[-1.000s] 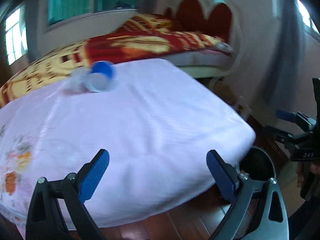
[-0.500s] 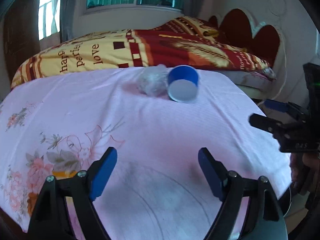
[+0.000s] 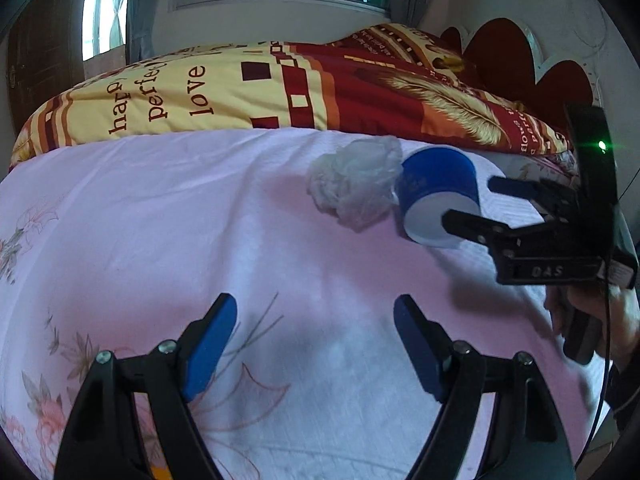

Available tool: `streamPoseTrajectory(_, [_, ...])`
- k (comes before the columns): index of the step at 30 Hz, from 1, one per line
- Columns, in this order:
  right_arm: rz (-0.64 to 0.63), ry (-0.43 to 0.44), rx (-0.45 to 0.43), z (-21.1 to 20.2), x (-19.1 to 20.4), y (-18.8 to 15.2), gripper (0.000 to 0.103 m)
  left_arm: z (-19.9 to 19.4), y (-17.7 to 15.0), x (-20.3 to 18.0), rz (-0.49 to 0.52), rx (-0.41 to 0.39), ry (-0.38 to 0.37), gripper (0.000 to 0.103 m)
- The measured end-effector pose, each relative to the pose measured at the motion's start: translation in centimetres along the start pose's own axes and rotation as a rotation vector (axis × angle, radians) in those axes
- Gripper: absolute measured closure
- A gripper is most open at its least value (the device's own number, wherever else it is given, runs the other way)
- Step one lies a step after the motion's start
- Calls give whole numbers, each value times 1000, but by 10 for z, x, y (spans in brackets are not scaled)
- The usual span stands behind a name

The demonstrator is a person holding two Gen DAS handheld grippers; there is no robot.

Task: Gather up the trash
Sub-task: 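Grasp the clear plastic bag with the left tool while the right tool grasps the blue cup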

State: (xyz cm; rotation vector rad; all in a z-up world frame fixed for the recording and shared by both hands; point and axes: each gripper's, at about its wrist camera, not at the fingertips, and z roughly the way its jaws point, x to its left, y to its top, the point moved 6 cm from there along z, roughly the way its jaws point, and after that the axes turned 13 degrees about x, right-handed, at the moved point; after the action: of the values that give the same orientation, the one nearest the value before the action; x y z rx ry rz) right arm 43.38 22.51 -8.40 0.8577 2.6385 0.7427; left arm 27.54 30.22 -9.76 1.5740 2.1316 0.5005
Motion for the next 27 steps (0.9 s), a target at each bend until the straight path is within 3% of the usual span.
streamPoseTrajectory(1, [-11,7,4,2,2,1,3,1,0,1,1,2,3,21])
streamPoseTrajectory(2, [-18,21,9,2,3,0,18,2,-1,2,2,4,5,21])
streamPoseTrajectory(4, [-1,69,44,2,7,-12,37,3,-1,6,-3,6,5,21])
streamPoseTrajectory(8, [-18,80,31,-8,21,-26,36,1,-2,9,-19,3,-4,21])
streamPoseTrajectory(9, [-22,80,17,-10,23,-24,34,1,-3,9,-19,5,-3,21])
streamPoseTrajectory(10, [-25,53,9,-9,23,-19,21,2,-2,9,-17,10,-4,21])
streamPoseTrajectory(11, [-23,33,11,-6,22,-15,17,1,-1,8,-14,13,-2,21])
streamPoseTrajectory(13, [-13,40,34,2,21,-7,17,1,0,5,-7,15,1,21])
streamPoseTrajectory(14, [-11,51,44,6,21,-5,26,2,2,5,-5,17,1,21])
streamPoseTrajectory(15, [-11,56,62,10,21,-5,48,2,5,4,-2,16,3,21])
streamPoseTrajectory(18, [36,45,68,5,13,-12,48,6,13,1,4,11,-2,24])
streamPoseTrajectory(21, [84,-52,48,-7,-7,-20,48,15,29,-9,33,7,-3,24])
streamPoseTrajectory(27, [182,-72,78,-3,-42,-16,48,38,70,-32,66,3,-24,24])
